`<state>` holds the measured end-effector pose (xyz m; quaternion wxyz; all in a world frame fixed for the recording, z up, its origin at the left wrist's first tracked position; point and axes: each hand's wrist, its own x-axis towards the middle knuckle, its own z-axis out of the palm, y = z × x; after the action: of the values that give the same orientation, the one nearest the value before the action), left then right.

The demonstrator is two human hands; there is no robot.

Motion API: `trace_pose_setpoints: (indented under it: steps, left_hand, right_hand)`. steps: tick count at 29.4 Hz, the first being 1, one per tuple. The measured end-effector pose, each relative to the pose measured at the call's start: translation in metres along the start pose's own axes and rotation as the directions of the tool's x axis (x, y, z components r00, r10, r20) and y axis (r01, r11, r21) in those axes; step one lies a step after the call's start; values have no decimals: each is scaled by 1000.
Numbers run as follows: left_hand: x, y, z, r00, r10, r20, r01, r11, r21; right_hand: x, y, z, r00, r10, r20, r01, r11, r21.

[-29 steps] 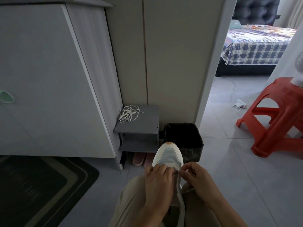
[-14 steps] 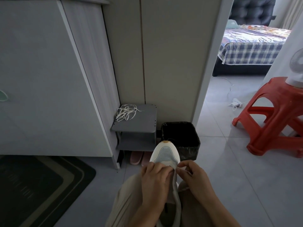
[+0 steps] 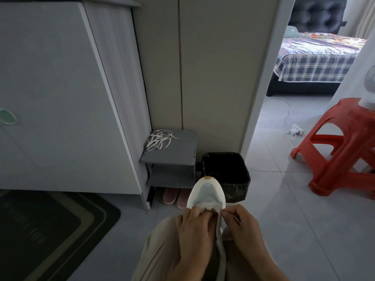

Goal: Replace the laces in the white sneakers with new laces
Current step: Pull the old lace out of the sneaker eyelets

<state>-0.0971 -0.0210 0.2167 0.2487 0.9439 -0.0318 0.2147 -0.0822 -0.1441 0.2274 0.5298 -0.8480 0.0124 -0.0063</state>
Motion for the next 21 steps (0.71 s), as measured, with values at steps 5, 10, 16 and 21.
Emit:
trace_pose_setpoints:
  steps: [5,10,16,21]
  left_hand:
    - [6,2,-1,981,-191,42,196,965,-173]
    - [5,1,-3,945,-273,178,325,829,-454]
    - [11,2,-10,900,-307,311,432,724,-538]
    - [7,5,-13,933,-256,251,354,767,-534]
  right_hand:
    - [-1,3,1,996,-81,-47,81,997,11]
    - [0,2,4,942,-312,-122,295,946,-138]
    - [-7,0,0,960,-257,-113,244,962,-119]
    - [-2,-13,-6,1000,-1,-28,7,973,231]
